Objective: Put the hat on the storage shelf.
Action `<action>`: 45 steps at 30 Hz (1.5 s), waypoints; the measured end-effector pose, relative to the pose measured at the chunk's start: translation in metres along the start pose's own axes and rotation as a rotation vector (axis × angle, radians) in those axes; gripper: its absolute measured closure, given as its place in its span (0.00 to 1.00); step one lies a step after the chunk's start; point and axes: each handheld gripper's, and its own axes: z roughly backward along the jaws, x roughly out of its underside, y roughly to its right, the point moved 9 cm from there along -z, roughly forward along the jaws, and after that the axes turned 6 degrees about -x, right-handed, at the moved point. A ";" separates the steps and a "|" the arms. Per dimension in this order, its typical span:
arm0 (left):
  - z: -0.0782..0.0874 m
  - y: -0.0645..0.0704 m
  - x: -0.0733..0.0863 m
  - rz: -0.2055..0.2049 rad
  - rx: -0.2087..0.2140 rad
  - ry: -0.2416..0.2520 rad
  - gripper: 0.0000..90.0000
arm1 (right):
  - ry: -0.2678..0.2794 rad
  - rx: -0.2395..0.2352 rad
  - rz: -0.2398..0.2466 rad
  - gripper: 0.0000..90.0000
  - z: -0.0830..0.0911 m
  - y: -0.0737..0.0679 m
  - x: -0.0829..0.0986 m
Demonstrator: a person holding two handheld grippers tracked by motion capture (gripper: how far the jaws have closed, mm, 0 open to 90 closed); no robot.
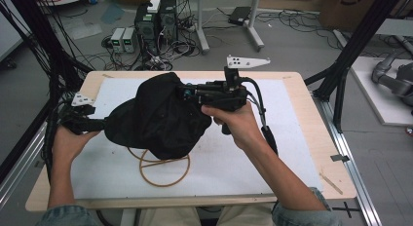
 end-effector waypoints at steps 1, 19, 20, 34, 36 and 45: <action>0.000 0.000 0.000 0.002 0.000 0.000 0.30 | 0.000 -0.005 0.003 0.94 -0.001 0.000 0.001; 0.000 -0.001 0.001 0.002 0.006 0.000 0.30 | -0.066 -0.011 0.007 0.93 -0.011 0.011 0.035; 0.000 -0.001 0.001 0.004 0.005 0.000 0.30 | -0.065 -0.012 0.004 0.93 -0.010 0.012 0.037; 0.000 0.000 0.001 0.002 0.003 -0.002 0.30 | -0.075 -0.018 0.023 0.87 -0.004 0.010 0.039; 0.000 0.000 0.002 0.003 0.005 -0.003 0.30 | -0.077 -0.019 0.023 0.86 -0.003 0.010 0.039; 0.000 -0.001 0.002 0.002 0.003 -0.005 0.30 | -0.083 -0.018 0.025 0.81 -0.002 0.010 0.040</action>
